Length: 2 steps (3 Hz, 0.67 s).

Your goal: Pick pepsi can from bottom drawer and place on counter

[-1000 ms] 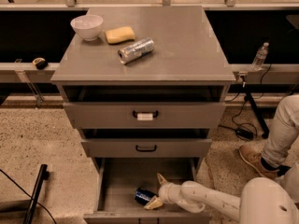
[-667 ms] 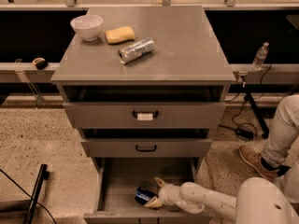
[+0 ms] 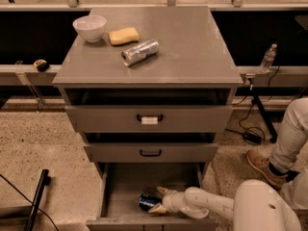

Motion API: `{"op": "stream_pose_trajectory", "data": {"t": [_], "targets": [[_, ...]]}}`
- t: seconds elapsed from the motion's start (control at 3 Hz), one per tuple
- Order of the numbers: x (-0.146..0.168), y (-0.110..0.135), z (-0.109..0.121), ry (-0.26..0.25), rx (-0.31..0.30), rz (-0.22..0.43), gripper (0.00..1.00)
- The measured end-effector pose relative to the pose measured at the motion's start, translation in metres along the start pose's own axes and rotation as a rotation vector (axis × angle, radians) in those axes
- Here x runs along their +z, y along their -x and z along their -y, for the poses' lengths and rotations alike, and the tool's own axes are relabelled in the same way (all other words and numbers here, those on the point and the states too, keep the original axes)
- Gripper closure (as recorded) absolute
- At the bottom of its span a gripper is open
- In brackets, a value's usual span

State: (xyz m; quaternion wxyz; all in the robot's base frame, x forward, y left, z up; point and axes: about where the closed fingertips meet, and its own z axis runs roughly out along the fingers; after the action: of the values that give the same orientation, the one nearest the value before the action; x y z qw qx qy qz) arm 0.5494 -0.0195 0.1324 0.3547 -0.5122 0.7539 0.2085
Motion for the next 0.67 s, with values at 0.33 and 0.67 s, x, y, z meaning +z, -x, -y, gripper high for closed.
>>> {"op": "stream_pose_trajectory", "data": {"t": [0.33, 0.67], "targets": [[0.0038, -0.004, -0.0034, 0.042, 0.009, -0.008, 0.24], [0.005, -0.0014, -0.0062, 0.082, 0.007, 0.002, 0.42]]}}
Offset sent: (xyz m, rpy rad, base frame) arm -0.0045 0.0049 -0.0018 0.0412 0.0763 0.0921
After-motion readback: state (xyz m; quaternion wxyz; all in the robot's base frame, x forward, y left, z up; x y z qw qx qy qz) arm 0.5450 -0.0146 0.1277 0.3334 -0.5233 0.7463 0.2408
